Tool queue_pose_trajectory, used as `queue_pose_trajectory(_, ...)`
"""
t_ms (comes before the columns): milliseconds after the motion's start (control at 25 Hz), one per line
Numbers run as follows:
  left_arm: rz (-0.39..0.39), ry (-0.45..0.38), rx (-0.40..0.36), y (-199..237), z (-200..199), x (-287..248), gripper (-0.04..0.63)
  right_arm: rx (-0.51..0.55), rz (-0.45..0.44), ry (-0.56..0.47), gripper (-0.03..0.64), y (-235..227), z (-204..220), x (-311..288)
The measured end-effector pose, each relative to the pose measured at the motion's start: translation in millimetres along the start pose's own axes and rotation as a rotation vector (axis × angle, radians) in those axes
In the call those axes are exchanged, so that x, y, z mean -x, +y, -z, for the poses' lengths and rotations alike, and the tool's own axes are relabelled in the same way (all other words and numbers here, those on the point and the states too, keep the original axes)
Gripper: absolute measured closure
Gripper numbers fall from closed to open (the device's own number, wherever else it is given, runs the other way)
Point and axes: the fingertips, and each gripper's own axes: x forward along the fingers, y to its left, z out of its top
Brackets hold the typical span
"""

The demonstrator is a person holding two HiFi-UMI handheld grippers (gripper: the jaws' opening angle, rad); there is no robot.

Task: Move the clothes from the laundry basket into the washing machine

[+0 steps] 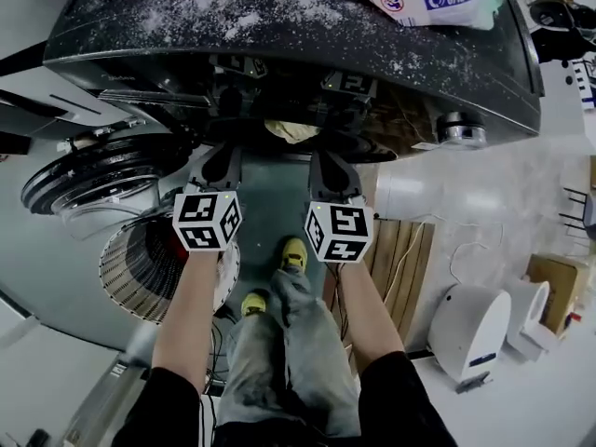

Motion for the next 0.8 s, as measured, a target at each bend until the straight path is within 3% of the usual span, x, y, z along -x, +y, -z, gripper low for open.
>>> queue_pose_trajectory(400,0.026,-0.009,-0.057,-29.9,-62.6,82.3,0.586,-0.04,0.081,0.011,0.612,3.6,-53.0,92.2)
queue_pose_trajectory(600,0.059,-0.031,-0.13,-53.1,-99.9,128.8,0.586,-0.048,0.103,-0.013,0.612,15.6,-88.7,142.4)
queue_pose_trajectory(800,0.076,-0.058,-0.152,-66.1,-131.8,174.5,0.586,-0.064,0.121,-0.046,0.613,30.6,-121.5,189.6)
